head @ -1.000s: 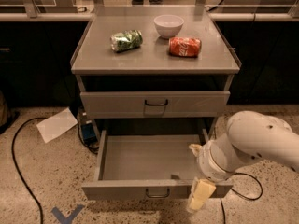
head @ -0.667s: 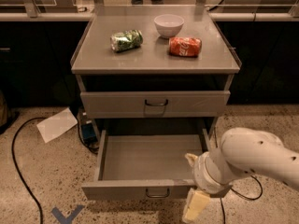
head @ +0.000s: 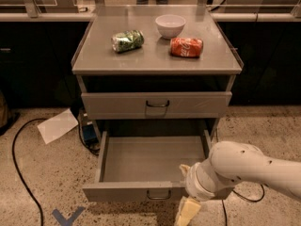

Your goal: Close middle drawer

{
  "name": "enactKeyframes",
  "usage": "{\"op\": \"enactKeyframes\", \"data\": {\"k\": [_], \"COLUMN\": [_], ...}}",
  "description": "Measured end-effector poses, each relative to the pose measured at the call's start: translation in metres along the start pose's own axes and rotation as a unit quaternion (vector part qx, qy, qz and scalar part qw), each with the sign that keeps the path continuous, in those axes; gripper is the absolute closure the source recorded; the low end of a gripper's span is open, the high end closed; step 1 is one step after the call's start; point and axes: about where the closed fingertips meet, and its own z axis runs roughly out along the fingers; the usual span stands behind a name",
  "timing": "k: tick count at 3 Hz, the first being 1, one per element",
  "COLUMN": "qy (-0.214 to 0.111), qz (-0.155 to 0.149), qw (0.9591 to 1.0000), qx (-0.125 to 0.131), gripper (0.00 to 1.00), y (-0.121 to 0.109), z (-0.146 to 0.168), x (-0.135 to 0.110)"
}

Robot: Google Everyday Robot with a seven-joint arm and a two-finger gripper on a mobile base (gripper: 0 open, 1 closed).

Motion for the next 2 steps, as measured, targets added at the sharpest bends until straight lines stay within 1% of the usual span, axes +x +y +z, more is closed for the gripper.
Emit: {"op": "enactKeyframes", "data": {"k": [1,2], "qy": [0.000,0.005], "qz": [0.000,0.038], "qw": [1.0000,0.9991], "qx": [0.005,-0.019], "gripper": [0.00,0.00], "y": [0.006,0.024], "z": [0.000,0.029], "x": [0.004,0.034]}}
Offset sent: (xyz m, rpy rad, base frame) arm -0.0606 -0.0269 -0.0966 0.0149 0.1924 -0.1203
